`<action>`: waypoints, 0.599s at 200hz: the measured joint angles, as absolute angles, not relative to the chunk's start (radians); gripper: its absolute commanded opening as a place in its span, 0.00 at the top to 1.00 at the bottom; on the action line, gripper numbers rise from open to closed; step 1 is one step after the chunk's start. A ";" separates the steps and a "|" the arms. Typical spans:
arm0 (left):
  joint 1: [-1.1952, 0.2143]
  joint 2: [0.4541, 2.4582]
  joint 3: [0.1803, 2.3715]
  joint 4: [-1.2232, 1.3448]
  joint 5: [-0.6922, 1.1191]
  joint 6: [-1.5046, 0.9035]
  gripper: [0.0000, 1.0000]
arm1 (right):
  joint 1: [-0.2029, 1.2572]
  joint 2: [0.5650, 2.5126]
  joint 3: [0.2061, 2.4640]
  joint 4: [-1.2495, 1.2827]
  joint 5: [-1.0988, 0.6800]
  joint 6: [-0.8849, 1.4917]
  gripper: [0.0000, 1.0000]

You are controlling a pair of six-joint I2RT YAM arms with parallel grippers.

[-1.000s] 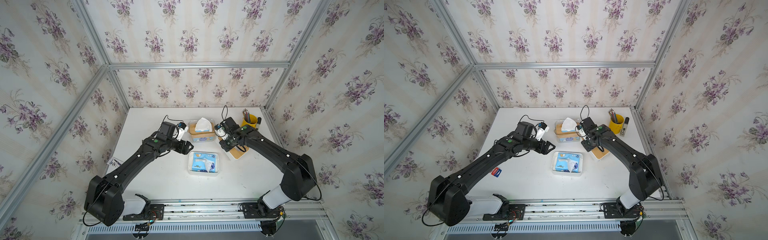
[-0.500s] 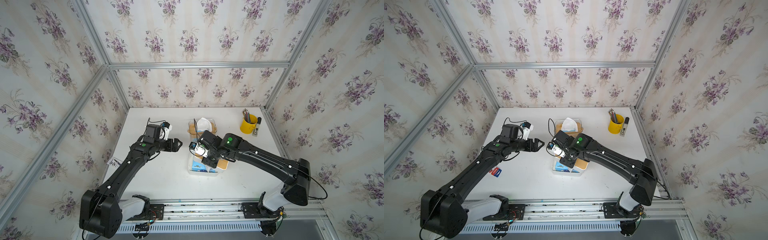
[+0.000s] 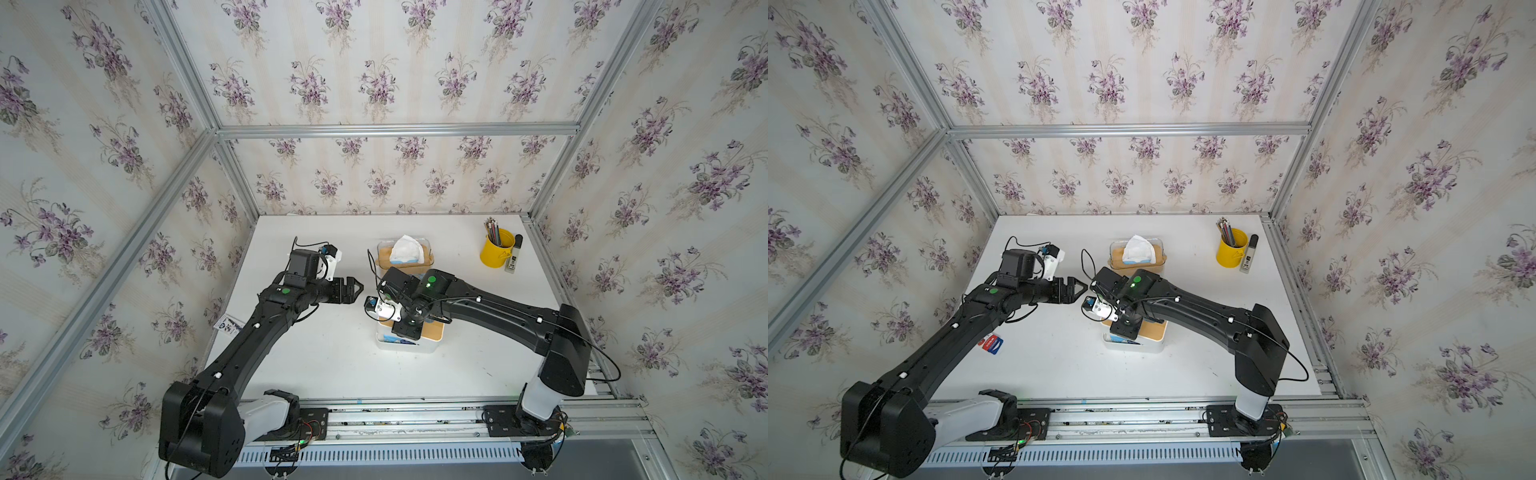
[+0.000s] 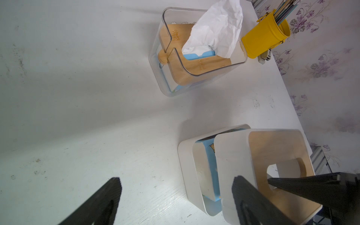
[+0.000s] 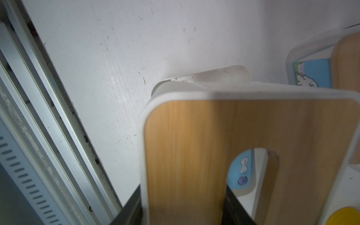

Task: Put the tissue paper into the tissue box
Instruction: Close the box lid on the tissue box.

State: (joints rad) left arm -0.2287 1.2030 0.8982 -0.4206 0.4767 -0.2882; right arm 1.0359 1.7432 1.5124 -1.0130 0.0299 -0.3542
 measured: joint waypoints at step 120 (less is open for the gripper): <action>-0.225 1.200 0.884 -0.392 0.510 -0.295 0.06 | 1.019 1.808 1.502 -0.989 0.012 -0.400 0.78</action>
